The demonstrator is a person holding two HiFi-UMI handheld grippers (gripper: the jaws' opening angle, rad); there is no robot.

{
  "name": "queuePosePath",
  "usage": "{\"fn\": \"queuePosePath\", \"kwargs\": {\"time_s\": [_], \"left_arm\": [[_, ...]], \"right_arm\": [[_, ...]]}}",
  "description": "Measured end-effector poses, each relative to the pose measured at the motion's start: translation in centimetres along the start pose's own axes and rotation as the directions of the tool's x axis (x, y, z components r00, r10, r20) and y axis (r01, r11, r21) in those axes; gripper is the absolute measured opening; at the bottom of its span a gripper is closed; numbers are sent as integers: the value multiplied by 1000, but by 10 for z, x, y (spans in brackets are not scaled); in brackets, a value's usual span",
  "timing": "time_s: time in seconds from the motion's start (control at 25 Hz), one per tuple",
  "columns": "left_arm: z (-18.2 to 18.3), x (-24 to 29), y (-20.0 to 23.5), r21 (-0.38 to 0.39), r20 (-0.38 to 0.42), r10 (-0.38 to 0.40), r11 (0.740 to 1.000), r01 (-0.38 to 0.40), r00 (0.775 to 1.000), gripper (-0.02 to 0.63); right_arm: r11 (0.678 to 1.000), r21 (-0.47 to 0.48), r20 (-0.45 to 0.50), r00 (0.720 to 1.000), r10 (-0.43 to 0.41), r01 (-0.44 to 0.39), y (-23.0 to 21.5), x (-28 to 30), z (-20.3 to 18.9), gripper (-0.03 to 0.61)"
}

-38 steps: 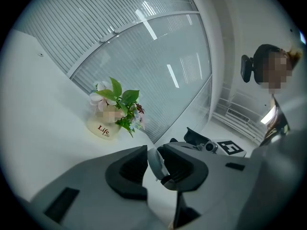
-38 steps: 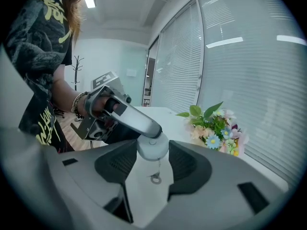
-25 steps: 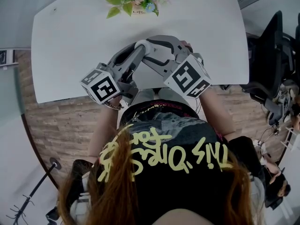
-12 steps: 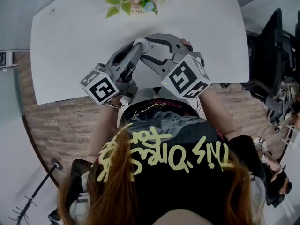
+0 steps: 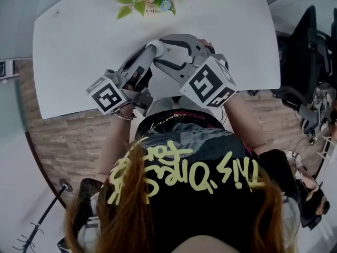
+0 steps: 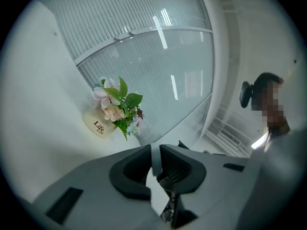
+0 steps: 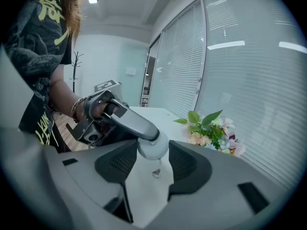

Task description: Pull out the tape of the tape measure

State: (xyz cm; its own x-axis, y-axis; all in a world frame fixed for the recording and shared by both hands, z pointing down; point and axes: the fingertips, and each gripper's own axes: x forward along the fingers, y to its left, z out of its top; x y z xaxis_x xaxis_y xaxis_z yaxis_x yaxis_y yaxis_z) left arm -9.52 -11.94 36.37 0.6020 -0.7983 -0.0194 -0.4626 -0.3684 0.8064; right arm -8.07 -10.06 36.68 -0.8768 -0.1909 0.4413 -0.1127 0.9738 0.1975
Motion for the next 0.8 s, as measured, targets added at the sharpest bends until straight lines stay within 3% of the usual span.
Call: {"fn": "queuePosePath", "kwargs": {"time_s": [0.16, 0.36, 0.56, 0.8], "left_arm": [[8, 0, -10, -173, 89, -83, 980, 97, 993, 57], [11, 1, -14, -252, 126, -110, 958, 139, 986, 57], [4, 5, -12, -224, 84, -129, 964, 145, 988, 61], [-2, 8, -15, -57, -9, -109, 992, 108, 994, 86]], "right_arm": [[997, 72, 105, 994, -4, -4, -2, -5, 11, 213], [995, 98, 193, 981, -15, -4, -5, -9, 14, 213], [995, 92, 166, 986, 20, -36, -6, -10, 8, 209], [994, 105, 154, 988, 25, -41, -10, -15, 9, 207]]}}
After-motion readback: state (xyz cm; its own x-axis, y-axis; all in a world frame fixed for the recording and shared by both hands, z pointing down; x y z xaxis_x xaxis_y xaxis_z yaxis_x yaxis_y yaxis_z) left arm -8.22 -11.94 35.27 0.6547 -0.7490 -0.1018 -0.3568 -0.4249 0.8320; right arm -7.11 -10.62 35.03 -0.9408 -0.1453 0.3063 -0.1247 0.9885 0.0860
